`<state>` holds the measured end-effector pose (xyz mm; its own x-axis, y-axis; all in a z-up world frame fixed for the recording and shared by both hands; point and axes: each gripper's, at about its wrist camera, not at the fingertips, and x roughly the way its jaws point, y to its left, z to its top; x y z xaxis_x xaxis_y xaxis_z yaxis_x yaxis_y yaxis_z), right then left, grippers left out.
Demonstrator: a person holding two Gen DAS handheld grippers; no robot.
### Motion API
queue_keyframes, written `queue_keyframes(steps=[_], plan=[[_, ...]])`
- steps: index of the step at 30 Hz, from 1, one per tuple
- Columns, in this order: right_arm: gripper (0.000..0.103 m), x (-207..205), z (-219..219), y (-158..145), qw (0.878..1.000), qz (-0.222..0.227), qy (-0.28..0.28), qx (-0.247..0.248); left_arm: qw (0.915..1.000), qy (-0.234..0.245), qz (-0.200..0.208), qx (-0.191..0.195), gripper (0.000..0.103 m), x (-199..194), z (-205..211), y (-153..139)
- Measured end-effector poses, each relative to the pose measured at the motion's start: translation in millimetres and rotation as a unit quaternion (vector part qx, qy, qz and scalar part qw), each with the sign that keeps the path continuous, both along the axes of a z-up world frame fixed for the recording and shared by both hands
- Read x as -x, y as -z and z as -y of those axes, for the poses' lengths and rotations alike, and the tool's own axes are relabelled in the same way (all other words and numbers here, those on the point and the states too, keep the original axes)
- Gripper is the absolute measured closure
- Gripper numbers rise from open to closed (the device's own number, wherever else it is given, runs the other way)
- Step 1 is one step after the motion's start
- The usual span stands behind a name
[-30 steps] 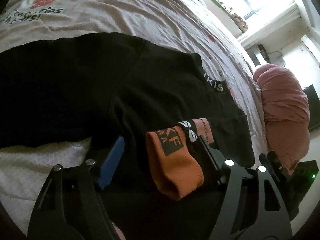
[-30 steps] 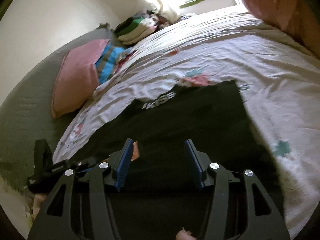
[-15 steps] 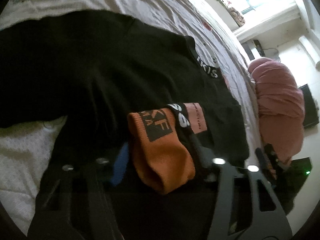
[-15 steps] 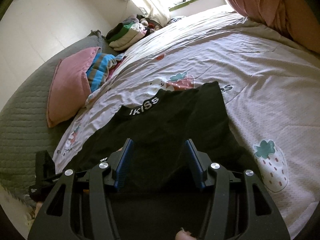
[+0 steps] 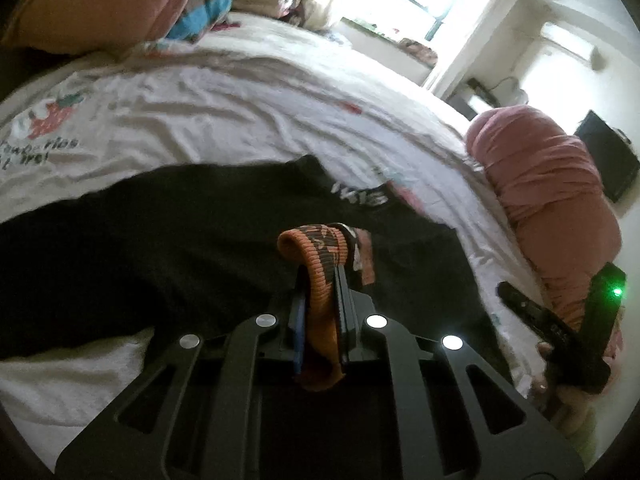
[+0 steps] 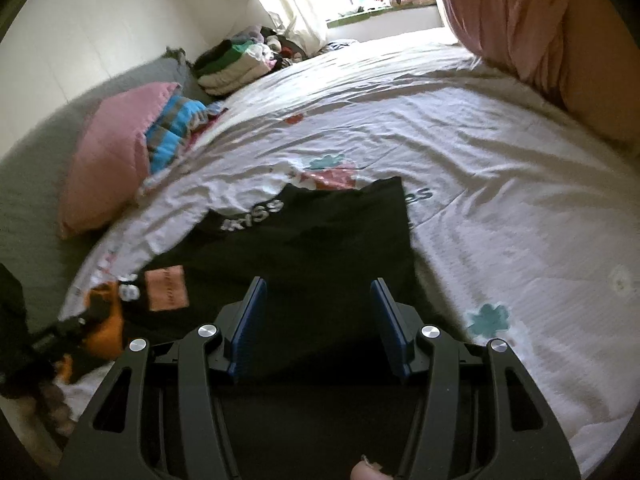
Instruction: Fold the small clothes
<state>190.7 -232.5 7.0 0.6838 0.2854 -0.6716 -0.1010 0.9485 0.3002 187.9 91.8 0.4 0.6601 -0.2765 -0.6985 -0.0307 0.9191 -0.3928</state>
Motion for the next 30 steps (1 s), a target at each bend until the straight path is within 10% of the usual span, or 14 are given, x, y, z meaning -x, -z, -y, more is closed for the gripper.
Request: queue_keyframes(steps=[12, 22, 27, 30], plan=[[0.045, -6.8, -18.6, 11.5, 0.998, -0.018, -0.034, 0.052, 0.9963, -0.075, -0.021, -0.035, 0.095, -0.4, -30.6, 12.2], [0.044, -17.3, -37.4, 23.0, 0.994, -0.04, -0.075, 0.063, 0.9973, -0.01, -0.068, -0.025, 0.094, -4.3, 4.0, 29.7], [0.044, -21.4, -33.9, 42.6, 0.99, -0.077, -0.059, 0.1, 0.9908, -0.045, -0.127, -0.016, 0.063, -6.8, -10.0, 57.5], [0.044, -25.0, -28.1, 56.2, 0.988, -0.098, -0.051, 0.106, 0.9903, -0.046, -0.13, 0.016, 0.063, -4.9, -17.7, 61.0]])
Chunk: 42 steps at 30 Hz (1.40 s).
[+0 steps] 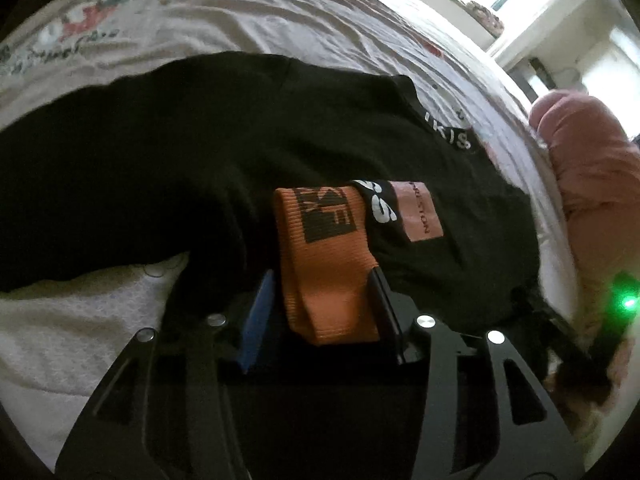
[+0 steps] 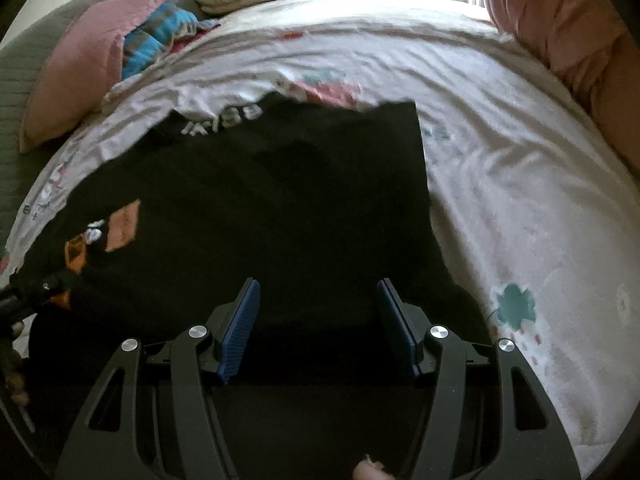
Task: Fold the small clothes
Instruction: 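Lay the cuff on the shirt body with the left tool and open, then move the left tool to the other sleeve's orange cuff and grasp it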
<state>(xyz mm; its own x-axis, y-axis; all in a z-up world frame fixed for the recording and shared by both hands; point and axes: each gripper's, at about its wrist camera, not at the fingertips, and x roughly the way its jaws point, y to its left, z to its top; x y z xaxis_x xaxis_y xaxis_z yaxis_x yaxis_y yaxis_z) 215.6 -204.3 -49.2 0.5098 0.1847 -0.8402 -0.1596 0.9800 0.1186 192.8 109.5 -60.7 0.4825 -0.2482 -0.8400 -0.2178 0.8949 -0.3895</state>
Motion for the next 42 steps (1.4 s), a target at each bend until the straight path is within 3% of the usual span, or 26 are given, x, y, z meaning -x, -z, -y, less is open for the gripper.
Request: queue_keyframes(steps=[3, 9, 13, 15, 17, 20, 21, 26, 42], plan=[[0.043, 2.7, 0.4, -1.5, 1.0, 0.006, 0.001, -0.003, 0.9999, 0.007, 0.003, -0.013, 0.063, 1.6, 4.1, -2.8], [0.025, 13.7, 2.6, -17.5, 0.999, 0.031, 0.001, -0.027, 0.9994, 0.015, 0.018, -0.025, 0.062, 5.5, 5.7, -15.0], [0.012, 17.0, 0.8, -28.7, 0.998, 0.044, -0.003, -0.043, 0.9984, 0.017, 0.033, -0.043, 0.055, 10.7, 8.1, -25.8], [0.01, 19.8, -2.1, -34.0, 0.997, 0.05, -0.009, -0.049, 0.9978, 0.017, 0.04, -0.05, 0.053, 13.9, 7.9, -30.5], [0.01, 22.0, -5.6, -37.2, 0.997, 0.054, -0.015, -0.053, 0.9969, 0.013, 0.047, -0.061, 0.043, 16.9, 7.0, -35.9], [0.005, 26.0, -12.7, -43.6, 0.996, 0.064, -0.023, -0.054, 0.9953, 0.006, 0.059, -0.077, 0.037, 23.5, 3.8, -42.9], [0.005, 27.4, -15.4, -46.1, 0.996, 0.068, -0.027, -0.056, 0.9949, 0.002, 0.061, -0.081, 0.03, 25.5, 2.5, -44.7], [0.005, 36.2, -30.3, -57.8, 0.994, 0.087, -0.045, -0.053, 0.9932, -0.015, 0.07, -0.092, 0.013, 34.4, -6.4, -52.0], [0.005, 55.5, -82.9, -86.0, 0.985, 0.131, -0.105, -0.034, 0.9823, -0.095, 0.084, -0.137, 0.01, 60.5, -49.2, -67.6]])
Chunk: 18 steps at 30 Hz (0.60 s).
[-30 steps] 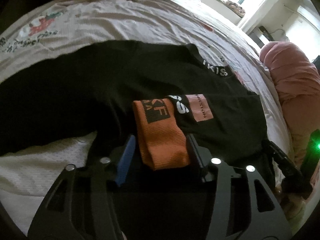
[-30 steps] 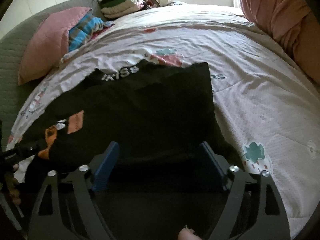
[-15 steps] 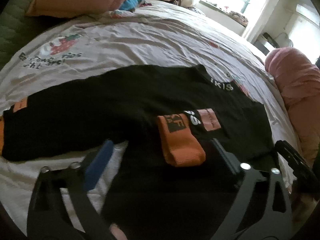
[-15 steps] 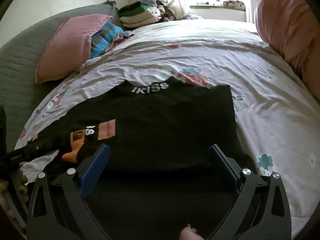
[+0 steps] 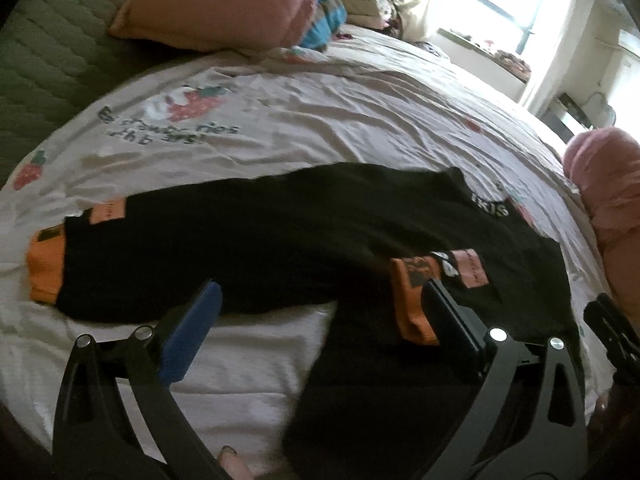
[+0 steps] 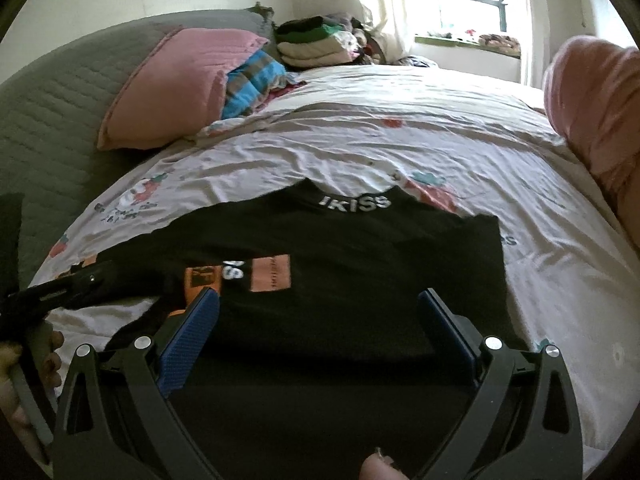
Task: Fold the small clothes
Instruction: 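Move the left tool to the other sleeve's orange cuff and grasp it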
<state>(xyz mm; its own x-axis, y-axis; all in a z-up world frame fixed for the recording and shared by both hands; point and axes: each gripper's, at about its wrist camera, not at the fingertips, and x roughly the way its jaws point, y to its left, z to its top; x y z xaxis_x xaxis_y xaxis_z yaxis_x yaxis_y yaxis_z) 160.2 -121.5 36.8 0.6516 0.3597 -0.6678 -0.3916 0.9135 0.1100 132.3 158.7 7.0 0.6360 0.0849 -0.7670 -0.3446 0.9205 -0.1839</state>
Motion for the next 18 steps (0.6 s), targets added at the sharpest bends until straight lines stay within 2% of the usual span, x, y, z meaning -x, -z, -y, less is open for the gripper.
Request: queue_keyframes(steps=[18], plan=[[0.005, 15.8, -75.8, -14.9, 0.996, 0.021, -0.084, 0.018, 0.9968, -0.076, -0.001, -0.025, 0.01, 18.3, -50.1, -4.3]])
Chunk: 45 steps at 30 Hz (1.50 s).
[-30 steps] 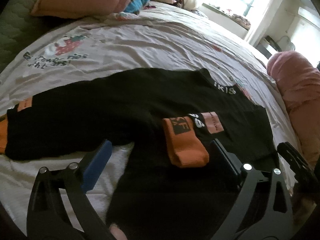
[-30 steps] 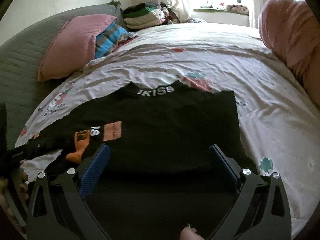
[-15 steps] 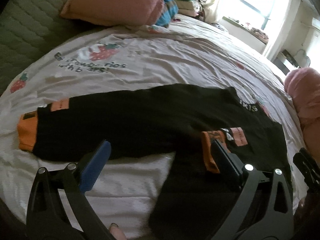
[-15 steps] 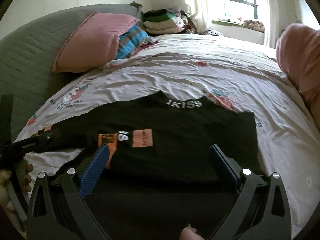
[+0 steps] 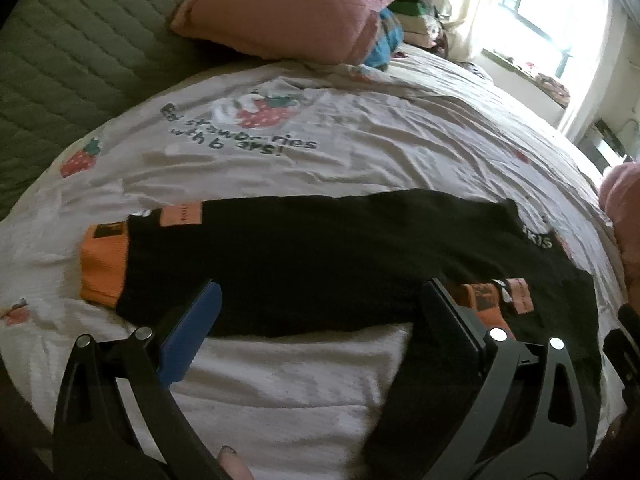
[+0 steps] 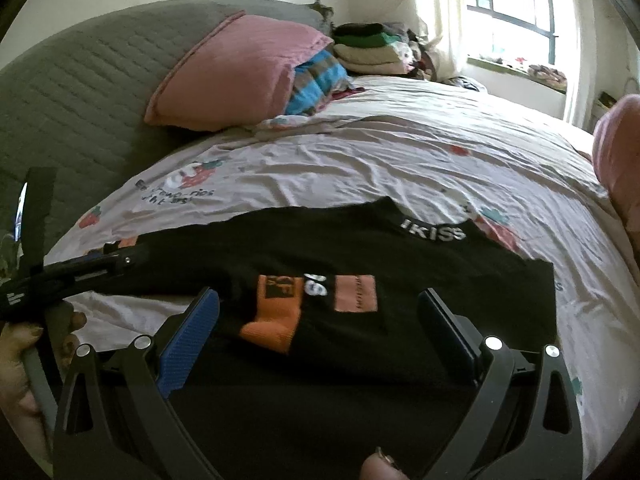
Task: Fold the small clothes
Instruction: 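Move the left tool to the other sleeve's orange cuff and grasp it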
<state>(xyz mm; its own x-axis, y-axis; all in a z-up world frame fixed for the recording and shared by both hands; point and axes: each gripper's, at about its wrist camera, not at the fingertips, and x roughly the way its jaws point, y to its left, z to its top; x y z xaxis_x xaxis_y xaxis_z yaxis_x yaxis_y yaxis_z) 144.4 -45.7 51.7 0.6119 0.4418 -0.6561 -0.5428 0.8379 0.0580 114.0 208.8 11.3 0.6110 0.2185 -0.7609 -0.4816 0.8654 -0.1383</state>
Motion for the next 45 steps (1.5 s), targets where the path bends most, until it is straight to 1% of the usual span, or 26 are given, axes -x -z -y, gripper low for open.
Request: queue_keyframes(steps=[4, 7, 13, 16, 22, 27, 29, 36, 39, 41, 42, 43, 44, 45], plan=[[0.005, 0.0, -13.2, -4.2, 1.0, 0.0, -0.015, -0.004, 0.9999, -0.014, 0.0, 0.002, 0.01, 3.5, -9.6, 0.1], [0.005, -0.2, -24.1, -7.8, 1.0, 0.004, -0.026, -0.003, 0.9994, -0.034, -0.005, -0.003, 0.01, 6.2, -19.8, 1.6], [0.005, -3.1, -44.8, -8.5, 0.999, 0.001, -0.043, -0.005, 0.9967, -0.079, -0.017, 0.006, 0.01, 13.6, -47.9, 7.8], [0.005, -1.9, -55.7, -7.5, 0.998, 0.0, -0.055, -0.001, 0.9944, -0.103, -0.024, 0.003, 0.01, 18.1, -63.0, 9.7], [0.005, 0.5, -77.9, -6.3, 0.997, -0.004, -0.083, 0.0, 0.991, -0.132, -0.025, 0.01, 0.01, 28.9, -84.9, 11.8], [0.005, 2.8, -95.2, -1.4, 0.994, -0.01, -0.105, 0.003, 0.9864, -0.161, -0.034, 0.004, 0.01, 35.8, -106.6, 15.8], [0.005, 3.8, -100.7, 0.5, 0.994, -0.012, -0.11, 0.005, 0.9846, -0.171, -0.034, 0.01, 0.01, 38.8, -117.6, 19.0], [0.005, 10.1, -115.0, 5.9, 0.992, -0.017, -0.125, 0.005, 0.9793, -0.193, -0.058, 0.02, 0.01, 37.5, -140.1, 35.9], [0.005, 11.3, -116.6, 9.4, 0.992, -0.021, -0.126, 0.004, 0.9798, -0.185, -0.064, 0.039, 0.01, 33.2, -146.4, 46.3], [0.005, 11.5, -116.4, 12.4, 0.992, -0.026, -0.124, 0.002, 0.9795, -0.183, -0.073, 0.043, 0.012, 30.2, -149.3, 54.1], [0.005, 11.4, -116.0, 13.3, 0.992, -0.028, -0.124, 0.001, 0.9795, -0.182, -0.077, 0.041, 0.017, 28.9, -150.4, 56.8], [0.005, 11.5, -115.6, 14.5, 0.992, -0.03, -0.123, 0.0, 0.9791, -0.183, -0.081, 0.038, 0.025, 28.1, -151.6, 59.4], [0.005, 11.9, -114.5, 15.6, 0.992, -0.032, -0.122, -0.001, 0.9783, -0.187, -0.083, 0.032, 0.03, 28.2, -152.9, 60.8], [0.005, 12.1, -113.4, 16.4, 0.992, -0.034, -0.12, -0.003, 0.9782, -0.189, -0.082, 0.024, 0.039, 28.4, -152.5, 60.3]])
